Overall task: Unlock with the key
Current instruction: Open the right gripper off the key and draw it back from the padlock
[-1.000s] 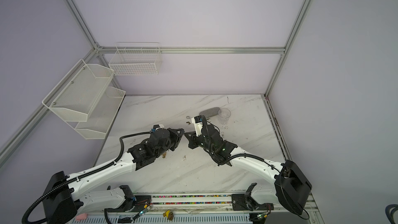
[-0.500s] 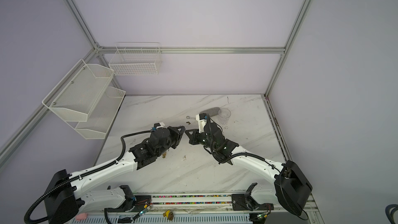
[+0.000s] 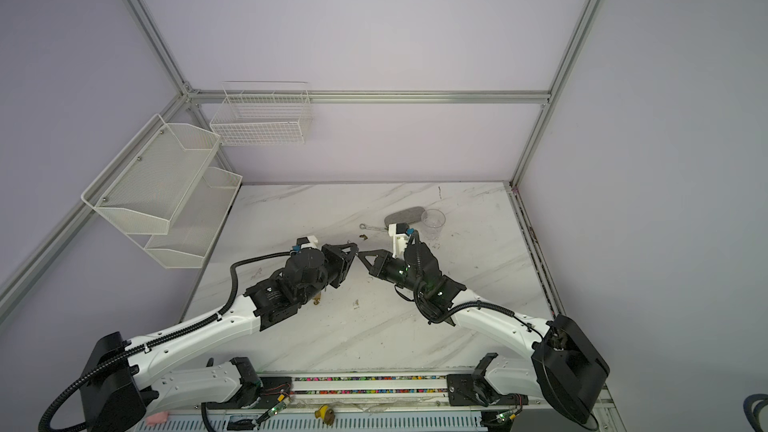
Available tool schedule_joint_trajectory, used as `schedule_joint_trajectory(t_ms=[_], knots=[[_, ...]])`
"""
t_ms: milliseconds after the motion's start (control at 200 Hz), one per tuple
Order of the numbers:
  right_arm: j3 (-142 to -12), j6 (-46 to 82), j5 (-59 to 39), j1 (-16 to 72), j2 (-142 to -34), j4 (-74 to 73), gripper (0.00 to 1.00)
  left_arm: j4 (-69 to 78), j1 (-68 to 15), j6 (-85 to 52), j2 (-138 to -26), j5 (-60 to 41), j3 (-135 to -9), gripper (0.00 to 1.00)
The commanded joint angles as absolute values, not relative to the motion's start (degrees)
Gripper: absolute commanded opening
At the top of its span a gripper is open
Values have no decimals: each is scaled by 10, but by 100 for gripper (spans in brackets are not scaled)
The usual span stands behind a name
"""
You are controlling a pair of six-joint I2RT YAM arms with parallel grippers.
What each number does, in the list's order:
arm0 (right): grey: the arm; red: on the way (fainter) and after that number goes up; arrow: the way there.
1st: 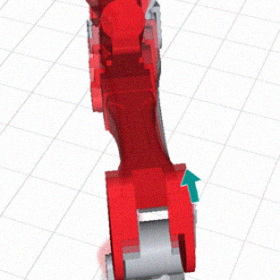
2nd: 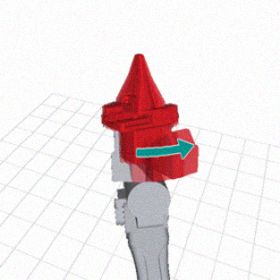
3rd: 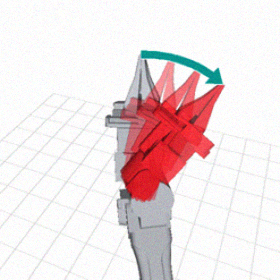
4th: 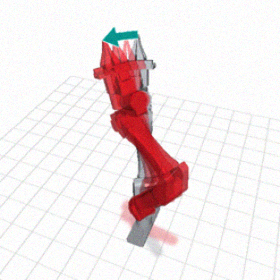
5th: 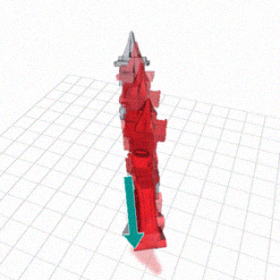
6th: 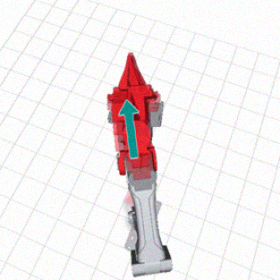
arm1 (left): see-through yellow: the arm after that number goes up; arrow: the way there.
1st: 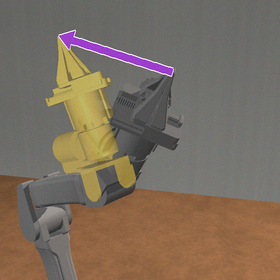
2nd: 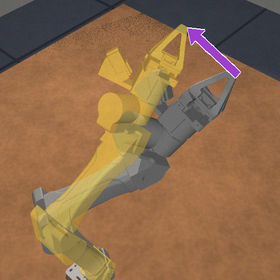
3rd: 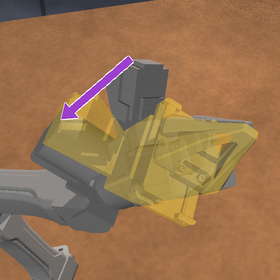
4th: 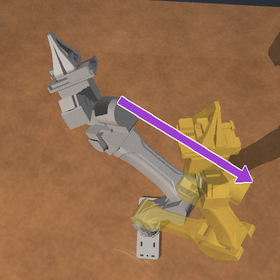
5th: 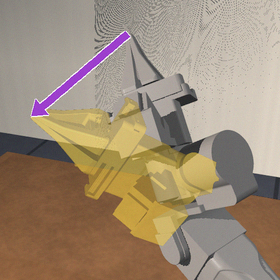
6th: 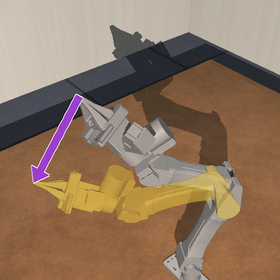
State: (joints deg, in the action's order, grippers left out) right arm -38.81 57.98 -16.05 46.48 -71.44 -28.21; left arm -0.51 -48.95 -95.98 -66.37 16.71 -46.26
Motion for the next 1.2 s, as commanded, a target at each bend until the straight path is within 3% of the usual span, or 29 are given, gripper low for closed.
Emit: schedule_joint_trajectory(t_ms=[0,285,335,470,575,790,970,1195], knots=[[-370,633,-232,477,-714,-322,0,89,-503,-961,-649,136,-473,0],[-381,578,-186,477,-680,-253,0,47,-502,-910,-627,166,-481,0],[-395,544,-165,476,-666,-211,15,36,-500,-875,-621,169,-484,0],[-438,451,-102,476,-609,-77,42,-58,-492,-731,-597,179,-501,0],[-475,400,-86,475,-590,21,52,-59,-491,-594,-568,164,-473,0],[-577,299,-86,475,-621,196,60,-98,-492,-352,-536,153,-413,0],[-642,242,-90,476,-688,253,63,59,-501,-169,-532,167,-315,0],[-679,225,-109,479,-741,256,66,210,-505,-59,-537,145,-247,0]])
